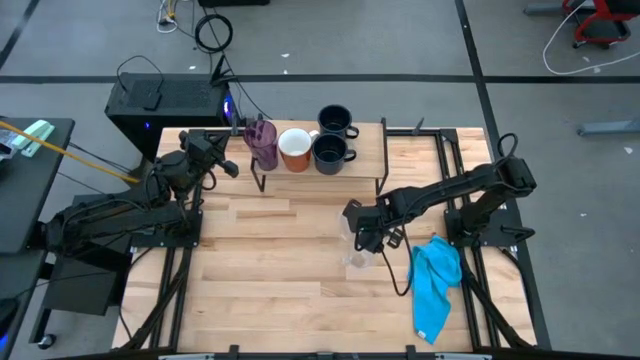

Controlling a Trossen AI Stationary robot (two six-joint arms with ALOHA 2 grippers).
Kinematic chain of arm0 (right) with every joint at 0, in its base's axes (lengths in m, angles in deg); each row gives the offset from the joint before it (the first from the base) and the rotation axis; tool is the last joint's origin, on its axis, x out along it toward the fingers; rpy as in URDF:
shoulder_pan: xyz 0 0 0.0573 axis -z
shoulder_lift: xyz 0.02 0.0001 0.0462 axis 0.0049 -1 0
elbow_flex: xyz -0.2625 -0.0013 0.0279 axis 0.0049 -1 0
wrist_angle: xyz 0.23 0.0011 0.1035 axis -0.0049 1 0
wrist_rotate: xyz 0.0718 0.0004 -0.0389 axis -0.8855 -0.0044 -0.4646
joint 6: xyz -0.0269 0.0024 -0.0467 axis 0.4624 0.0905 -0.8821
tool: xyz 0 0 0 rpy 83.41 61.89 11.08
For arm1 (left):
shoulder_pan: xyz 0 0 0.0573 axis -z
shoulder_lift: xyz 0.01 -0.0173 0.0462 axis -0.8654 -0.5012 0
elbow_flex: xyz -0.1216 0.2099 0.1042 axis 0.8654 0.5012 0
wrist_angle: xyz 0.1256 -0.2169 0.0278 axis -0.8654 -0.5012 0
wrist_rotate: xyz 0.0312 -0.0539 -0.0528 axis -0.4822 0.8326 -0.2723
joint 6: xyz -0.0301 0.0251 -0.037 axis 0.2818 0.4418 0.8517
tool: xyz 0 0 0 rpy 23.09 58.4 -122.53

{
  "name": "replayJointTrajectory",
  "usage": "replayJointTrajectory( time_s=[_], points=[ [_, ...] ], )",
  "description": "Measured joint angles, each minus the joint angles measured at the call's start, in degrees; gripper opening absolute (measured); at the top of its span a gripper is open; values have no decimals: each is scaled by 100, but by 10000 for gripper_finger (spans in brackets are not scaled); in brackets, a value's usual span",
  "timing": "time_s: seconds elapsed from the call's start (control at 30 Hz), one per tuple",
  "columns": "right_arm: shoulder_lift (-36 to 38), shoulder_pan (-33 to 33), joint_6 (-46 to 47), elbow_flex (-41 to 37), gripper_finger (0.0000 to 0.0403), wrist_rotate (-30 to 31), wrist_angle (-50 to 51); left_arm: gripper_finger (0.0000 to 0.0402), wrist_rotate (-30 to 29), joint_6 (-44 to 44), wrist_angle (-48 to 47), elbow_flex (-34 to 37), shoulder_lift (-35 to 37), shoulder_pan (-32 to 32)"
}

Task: Stack small to large cups/mugs on shelf
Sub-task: Put the transparent mug on the shelf

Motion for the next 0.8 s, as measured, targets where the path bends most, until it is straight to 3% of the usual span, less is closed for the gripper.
replayJointTrajectory(
  time_s=[0.2, 0.43, 0.63, 0.8],
  points=[
    [0, 173, 34, -170, 99, -286, -269, 21, 0, -4, 0, 0, -2, 0],
    [0, 250, 308, -172, 13, -459, -295, 13, 0, -7, 0, 0, -2, -2],
    [0, 261, 628, -172, 12, -590, -304, 19, 0, -7, 0, 0, -1, 0],
    [-4, 345, 1928, 83, 6, -1117, -295, 24, 0, -6, 0, 0, 0, -2]
  ],
)
